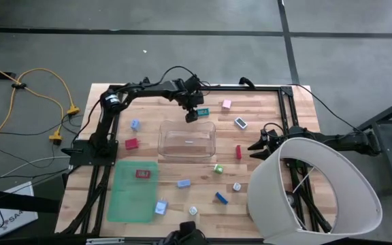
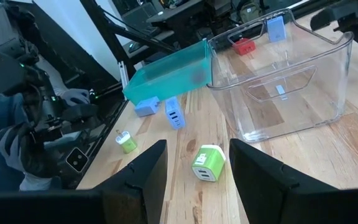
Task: Pick & Place Office items
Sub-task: Put the top light blue digital clock into the green bin
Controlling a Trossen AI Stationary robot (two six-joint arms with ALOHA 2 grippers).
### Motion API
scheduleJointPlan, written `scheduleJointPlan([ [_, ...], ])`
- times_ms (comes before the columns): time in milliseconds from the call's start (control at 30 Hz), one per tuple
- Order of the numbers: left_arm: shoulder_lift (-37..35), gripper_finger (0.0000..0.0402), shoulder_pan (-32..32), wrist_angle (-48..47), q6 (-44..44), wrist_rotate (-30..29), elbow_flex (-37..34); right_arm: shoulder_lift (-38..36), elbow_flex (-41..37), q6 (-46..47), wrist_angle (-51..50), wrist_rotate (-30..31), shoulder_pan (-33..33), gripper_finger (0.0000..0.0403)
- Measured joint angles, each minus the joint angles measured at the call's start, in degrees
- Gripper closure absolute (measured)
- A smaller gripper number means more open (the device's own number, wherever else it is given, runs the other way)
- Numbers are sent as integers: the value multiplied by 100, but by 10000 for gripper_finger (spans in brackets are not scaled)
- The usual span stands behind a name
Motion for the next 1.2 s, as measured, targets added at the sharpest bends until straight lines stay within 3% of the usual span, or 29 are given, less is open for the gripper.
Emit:
scheduleJointPlan([
  [867,337,147,-148,452,-60,-150,17,0,-2,1,55,-55,-1,241],
  [1200,341,211,-142,479,-101,-183,13,0,-2,0,54,-46,-2,241],
])
